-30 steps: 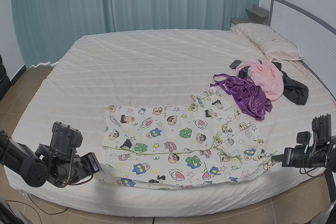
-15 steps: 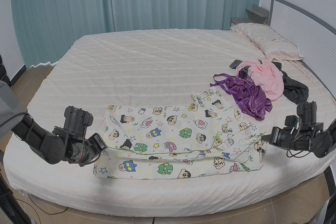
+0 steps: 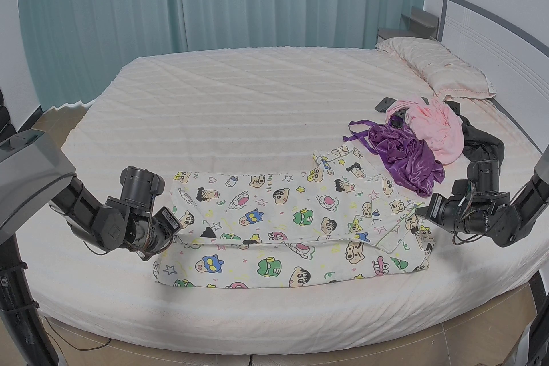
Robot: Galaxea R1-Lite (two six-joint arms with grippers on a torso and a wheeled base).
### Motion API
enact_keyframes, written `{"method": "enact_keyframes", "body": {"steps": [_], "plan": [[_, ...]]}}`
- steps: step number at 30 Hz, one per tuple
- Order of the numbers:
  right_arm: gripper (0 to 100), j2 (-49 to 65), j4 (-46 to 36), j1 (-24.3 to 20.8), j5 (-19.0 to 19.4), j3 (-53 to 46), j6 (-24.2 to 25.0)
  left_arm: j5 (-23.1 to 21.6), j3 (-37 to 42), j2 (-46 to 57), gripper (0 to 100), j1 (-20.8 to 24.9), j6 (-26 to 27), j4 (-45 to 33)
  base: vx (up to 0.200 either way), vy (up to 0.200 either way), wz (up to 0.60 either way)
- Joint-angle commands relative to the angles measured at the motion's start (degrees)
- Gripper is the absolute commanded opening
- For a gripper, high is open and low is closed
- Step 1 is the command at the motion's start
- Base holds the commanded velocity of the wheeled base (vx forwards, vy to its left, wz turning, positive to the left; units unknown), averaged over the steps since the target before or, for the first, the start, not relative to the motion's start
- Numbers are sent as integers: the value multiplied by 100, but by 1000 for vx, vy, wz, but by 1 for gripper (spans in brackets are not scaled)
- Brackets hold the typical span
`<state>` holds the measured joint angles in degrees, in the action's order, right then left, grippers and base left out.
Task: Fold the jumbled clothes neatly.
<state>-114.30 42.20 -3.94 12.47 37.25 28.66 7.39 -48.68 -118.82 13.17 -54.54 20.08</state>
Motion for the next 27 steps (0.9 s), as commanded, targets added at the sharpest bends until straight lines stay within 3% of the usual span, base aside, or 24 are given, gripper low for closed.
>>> {"method": "enact_keyframes", "body": {"steps": [1, 7, 12, 16, 24, 25, 27], "plan": [[0, -523, 25, -107, -148, 344, 26, 8, -274, -335, 0, -60, -30, -13, 0, 0, 0], [0, -787, 42, -213, -298, 581, 43, 0, -467, -537, 0, -60, -30, -21, 0, 0, 0], [0, -998, 350, -336, -605, 783, 439, 8, -661, -721, 0, -69, -39, -21, 0, 0, 0], [0, -1191, 631, -336, -755, 801, 483, 17, -801, -800, 0, -104, -197, -21, 0, 0, 0], [0, -1367, 684, -327, -746, 819, 527, 0, -907, -853, 0, -112, -268, -30, 0, 0, 0], [100, -1376, 693, -327, -746, 827, 527, 0, -907, -853, 100, -112, -268, -30, 0, 0, 0], [100, -1420, 728, -318, -746, 854, 544, 0, -898, -844, 100, -112, -268, -30, 0, 0, 0]]}}
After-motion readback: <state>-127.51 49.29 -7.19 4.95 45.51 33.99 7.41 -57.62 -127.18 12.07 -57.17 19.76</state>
